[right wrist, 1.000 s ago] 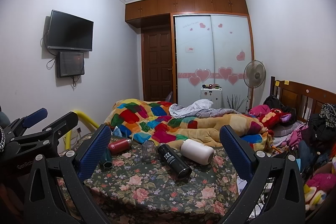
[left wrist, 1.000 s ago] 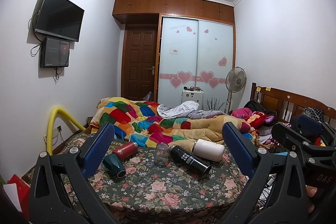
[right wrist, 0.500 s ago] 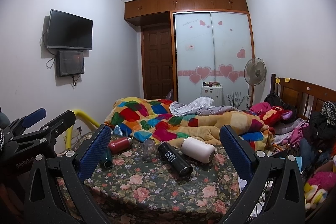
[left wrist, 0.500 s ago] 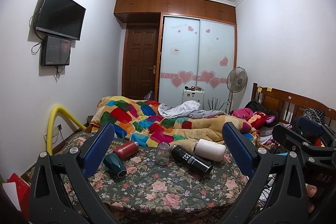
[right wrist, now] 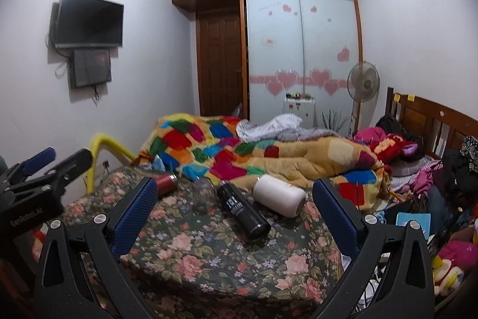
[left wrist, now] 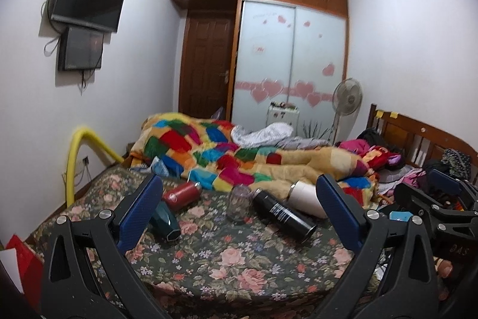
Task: Flip cup upright
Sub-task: 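Move the right tool down to the lying black bottle and close on it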
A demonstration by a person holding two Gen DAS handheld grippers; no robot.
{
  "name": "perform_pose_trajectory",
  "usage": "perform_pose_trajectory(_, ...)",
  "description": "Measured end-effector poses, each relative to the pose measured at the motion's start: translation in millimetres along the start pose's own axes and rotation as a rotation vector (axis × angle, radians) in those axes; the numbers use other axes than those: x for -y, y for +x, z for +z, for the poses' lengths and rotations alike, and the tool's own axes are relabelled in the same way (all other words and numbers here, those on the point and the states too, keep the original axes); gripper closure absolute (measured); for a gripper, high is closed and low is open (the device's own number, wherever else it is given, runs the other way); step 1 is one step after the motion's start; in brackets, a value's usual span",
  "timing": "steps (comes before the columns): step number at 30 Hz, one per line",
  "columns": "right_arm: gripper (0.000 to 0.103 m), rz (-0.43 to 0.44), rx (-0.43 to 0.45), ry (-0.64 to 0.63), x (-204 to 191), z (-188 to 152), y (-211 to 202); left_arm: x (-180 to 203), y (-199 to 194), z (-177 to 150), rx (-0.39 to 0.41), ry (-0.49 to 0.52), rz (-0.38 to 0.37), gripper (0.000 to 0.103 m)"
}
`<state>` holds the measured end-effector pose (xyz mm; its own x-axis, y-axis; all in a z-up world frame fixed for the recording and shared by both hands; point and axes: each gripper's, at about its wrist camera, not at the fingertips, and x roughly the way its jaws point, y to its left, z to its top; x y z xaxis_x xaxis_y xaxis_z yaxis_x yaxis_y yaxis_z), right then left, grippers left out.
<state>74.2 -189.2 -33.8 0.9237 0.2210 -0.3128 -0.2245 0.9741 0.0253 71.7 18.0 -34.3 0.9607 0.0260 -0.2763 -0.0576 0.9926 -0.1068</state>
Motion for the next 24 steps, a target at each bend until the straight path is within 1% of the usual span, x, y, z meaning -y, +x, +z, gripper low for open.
perform_pose_trajectory(5,0.0,-0.036,-0.119,-0.048,10,-8,55,-18,49,-19,-0.114,-0.022,0.044,0.0)
perform_pose_trajectory(6,0.0,-0.03,-0.159,-0.063,14,-11,74,-23,59,-23,-0.136,-0.032,0.056,0.0)
perform_pose_trajectory(7,0.0,-0.027,-0.184,-0.071,16,-13,83,-28,69,-29,-0.163,-0.045,0.067,0.0)
perform_pose_trajectory(9,0.0,-0.015,-0.247,-0.094,20,-19,112,-40,91,-40,-0.222,-0.073,0.083,0.0)
perform_pose_trajectory(11,0.0,-0.003,-0.315,-0.126,21,-25,141,-48,108,-50,-0.264,-0.09,0.098,0.0)
perform_pose_trajectory(14,0.002,0.024,-0.415,-0.17,20,-33,182,-58,130,-66,-0.321,-0.097,0.125,0.0)
perform_pose_trajectory(16,0.002,0.059,-0.487,-0.186,21,-40,209,-62,142,-75,-0.35,-0.088,0.144,0.0)
perform_pose_trajectory(19,0.005,0.093,-0.589,-0.207,19,-49,246,-65,157,-88,-0.392,-0.08,0.158,0.0)
perform_pose_trajectory(21,0.011,0.114,-0.644,-0.227,19,-55,265,-67,164,-94,-0.418,-0.082,0.161,0.0)
perform_pose_trajectory(23,0.02,0.141,-0.708,-0.238,20,-60,285,-68,170,-99,-0.43,-0.082,0.163,0.0)
perform_pose_trajectory(24,0.021,0.157,-0.732,-0.241,20,-62,292,-69,172,-100,-0.435,-0.08,0.166,0.0)
